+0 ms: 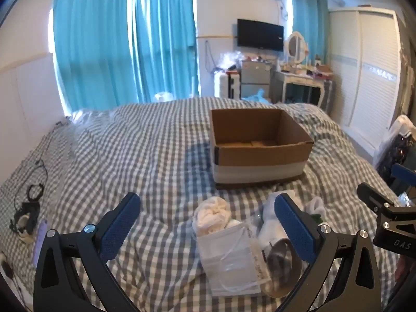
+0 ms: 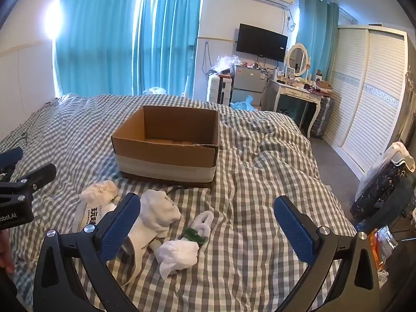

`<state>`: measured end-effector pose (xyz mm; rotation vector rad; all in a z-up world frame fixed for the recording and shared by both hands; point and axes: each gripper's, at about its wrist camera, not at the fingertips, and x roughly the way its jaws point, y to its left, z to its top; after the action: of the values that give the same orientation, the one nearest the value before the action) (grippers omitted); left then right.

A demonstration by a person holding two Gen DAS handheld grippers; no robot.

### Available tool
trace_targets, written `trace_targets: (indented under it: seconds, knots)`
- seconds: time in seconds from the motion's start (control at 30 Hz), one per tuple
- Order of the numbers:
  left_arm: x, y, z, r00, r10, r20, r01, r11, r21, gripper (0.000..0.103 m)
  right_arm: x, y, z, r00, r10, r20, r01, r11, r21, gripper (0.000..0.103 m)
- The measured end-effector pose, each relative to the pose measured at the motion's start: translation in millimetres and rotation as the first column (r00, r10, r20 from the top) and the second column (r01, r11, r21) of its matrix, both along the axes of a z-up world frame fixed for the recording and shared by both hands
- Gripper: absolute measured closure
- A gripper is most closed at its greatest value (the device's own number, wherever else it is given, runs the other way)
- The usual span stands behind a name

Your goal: Organize soft objects

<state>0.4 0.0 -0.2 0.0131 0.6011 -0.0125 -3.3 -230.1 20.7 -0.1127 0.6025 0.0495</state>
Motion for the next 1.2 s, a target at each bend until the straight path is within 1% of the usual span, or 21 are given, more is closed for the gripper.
trace_targets:
  seconds: [0.07, 0.33, 0.37, 0.73, 1.2]
  knots:
    - [-0.8, -0.8, 0.3, 1.0, 0.013, 0.018, -0.013, 1.0, 0.017, 0.0, 0.3, 0.5, 0.2, 1.0, 0.001, -0.017, -0.001, 1.0, 0.001, 0.0]
    - [-2.5, -4.3, 1.9, 1.0, 0.02, 0.019, -0.021, 1.0, 0.021, 0.0, -0.5, 1.5, -1.2, 1.0, 0.005, -0.006, -0.005, 1.0, -0.008, 0.0]
    - [0.5, -0.2, -2.1, 1.0, 0.012, 0.007, -0.013, 1.0, 0.016, 0.0, -1.0, 1.7, -0.6, 1.0, 0.006, -0.003, -0.006, 1.0, -0.01, 0.0]
    - [-2.1, 0.4, 2.4, 1.0, 0.007, 0.025, -0.007, 1.0, 0.027, 0.0, -0.9, 2.1, -0.5, 1.0, 0.003, -0.013, -0.003, 1.0, -0.007, 0.0]
    - [-2.1, -0.7, 2.3, 1.0, 0.007, 0.023, -0.008, 1.0, 0.03, 0.0, 0.1, 1.8, -2.5, 1.0, 0.002, -0.02, -0.003, 1.0, -0.007, 0.0]
